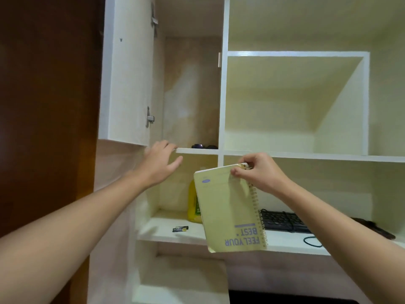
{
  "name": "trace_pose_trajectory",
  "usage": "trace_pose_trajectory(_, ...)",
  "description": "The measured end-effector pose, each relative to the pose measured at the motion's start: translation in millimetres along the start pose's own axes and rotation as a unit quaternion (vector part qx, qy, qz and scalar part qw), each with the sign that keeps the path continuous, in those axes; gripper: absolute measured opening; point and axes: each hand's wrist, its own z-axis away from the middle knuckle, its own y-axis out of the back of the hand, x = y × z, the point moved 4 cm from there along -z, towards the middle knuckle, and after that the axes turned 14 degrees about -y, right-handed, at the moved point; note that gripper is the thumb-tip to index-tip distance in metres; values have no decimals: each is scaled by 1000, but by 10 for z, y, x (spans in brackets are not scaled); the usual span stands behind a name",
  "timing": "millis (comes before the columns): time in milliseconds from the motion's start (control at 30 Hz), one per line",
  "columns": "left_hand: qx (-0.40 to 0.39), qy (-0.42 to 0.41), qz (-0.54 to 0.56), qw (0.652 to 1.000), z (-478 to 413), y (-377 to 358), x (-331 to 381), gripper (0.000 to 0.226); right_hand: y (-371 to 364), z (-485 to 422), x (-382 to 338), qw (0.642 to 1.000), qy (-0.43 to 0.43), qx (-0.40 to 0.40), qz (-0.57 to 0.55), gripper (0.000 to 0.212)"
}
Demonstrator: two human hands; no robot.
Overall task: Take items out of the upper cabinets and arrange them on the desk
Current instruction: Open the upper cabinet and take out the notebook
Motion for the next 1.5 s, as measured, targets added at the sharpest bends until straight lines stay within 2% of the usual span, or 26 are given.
trace_pose_trajectory(167, -13, -40, 6, 999, -234, -88, 170, 46, -28, 41, 151, 1000, -3, 1, -1, 20)
trace_pose_trajectory(333, -28, -67, 30, 997, -437, -183, 257, 45, -35, 21, 282, 1000, -6, 5, -9, 21)
trace_pose_trajectory(533, -35, -76, 62, 995, -572, -277, 266, 32, -82, 21, 382, 1000, -1, -8, -3, 19)
trace_pose_trajectory(900, 123, -146, 59, 980, -498, -13, 286, 9, -76, -33, 303, 999, 8, 8, -42, 18)
trace_pose_trajectory(1033, 173, -188, 54, 965, -443, 284, 494, 11, 1, -4, 216, 998, 11, 19, -62, 17)
trace_pose_trajectory(1167, 262, -178, 106, 942, -313, 700, 748, 14, 66, 93, 198, 995, 14, 31, -90, 17)
trace_pose_trajectory(1267, 292, -165, 149, 930, -163, 897, 956, 14, 42, 226, 244, 994, 17, 28, -101, 18)
trace_pose_trajectory(1367, 278, -162, 177, 930, 9, 962, 1119, 17, -9, 375, 331, 994, 10, 26, -106, 19)
trace_pose_trajectory(1500, 202, -102, 248, 942, 311, 772, 1239, 14, -139, 631, 519, 992, -33, -6, -122, 24)
